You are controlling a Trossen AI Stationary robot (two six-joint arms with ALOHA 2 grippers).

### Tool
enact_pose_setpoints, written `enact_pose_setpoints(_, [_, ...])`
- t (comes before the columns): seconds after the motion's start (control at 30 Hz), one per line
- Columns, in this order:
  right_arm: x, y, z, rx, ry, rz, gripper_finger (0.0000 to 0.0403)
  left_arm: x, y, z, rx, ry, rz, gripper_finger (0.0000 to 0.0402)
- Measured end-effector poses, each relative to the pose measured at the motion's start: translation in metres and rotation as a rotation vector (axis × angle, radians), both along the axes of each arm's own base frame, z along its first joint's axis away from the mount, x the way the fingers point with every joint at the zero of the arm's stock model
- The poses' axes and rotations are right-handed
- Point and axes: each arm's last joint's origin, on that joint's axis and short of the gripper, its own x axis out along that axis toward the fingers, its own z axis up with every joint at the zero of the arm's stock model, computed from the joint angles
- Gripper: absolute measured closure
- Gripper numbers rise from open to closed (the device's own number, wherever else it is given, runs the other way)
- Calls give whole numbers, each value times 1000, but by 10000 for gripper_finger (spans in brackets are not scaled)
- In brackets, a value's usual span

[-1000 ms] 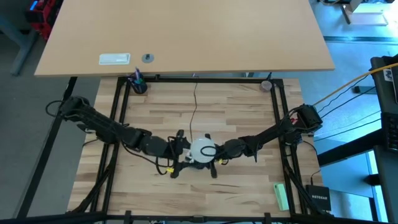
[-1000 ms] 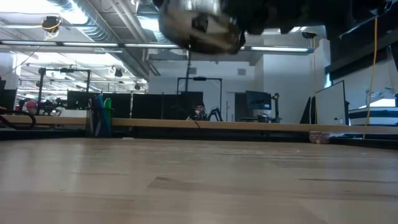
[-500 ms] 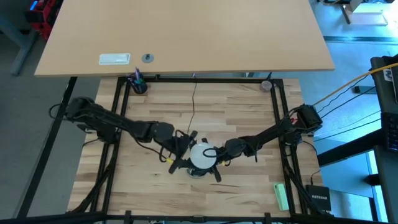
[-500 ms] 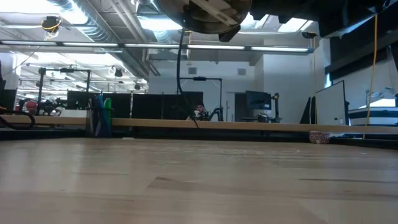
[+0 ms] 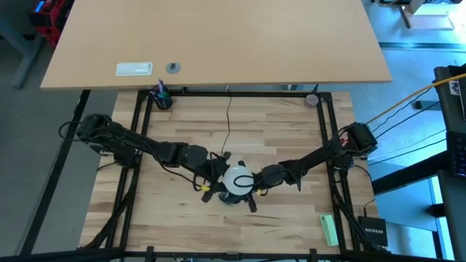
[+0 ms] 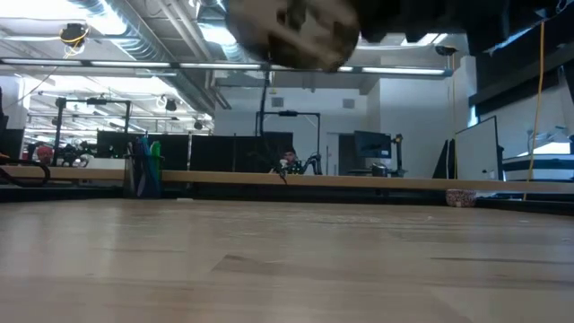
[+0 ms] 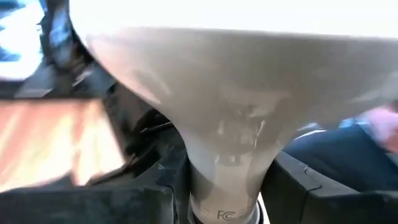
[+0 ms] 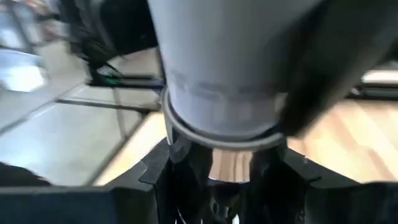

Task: Screw lightbulb
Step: Remove the lightbulb from the lamp

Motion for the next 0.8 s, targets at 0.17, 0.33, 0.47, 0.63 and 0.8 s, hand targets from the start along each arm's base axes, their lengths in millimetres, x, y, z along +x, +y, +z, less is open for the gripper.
enact_pose_setpoints(0.17, [0,-6,-7,-17,57,-219,227,-9,-11,-4,60,73,309,270])
enact_pose_setpoints(0.33, [-1,-15,-10,-41,87,-499,227,-16,-25,-11,73,32,731,270])
enact_pose_setpoints(0.47, [-3,-18,-14,-57,115,-601,227,-11,-31,-24,6,-15,920,270])
enact_pose_setpoints(0.63, [-4,-18,-17,-67,137,-619,227,-4,-33,-31,-12,-53,957,270])
enact_pose_setpoints(0.8, [-4,-18,-17,-75,145,-596,227,-4,-33,-27,11,-42,872,207])
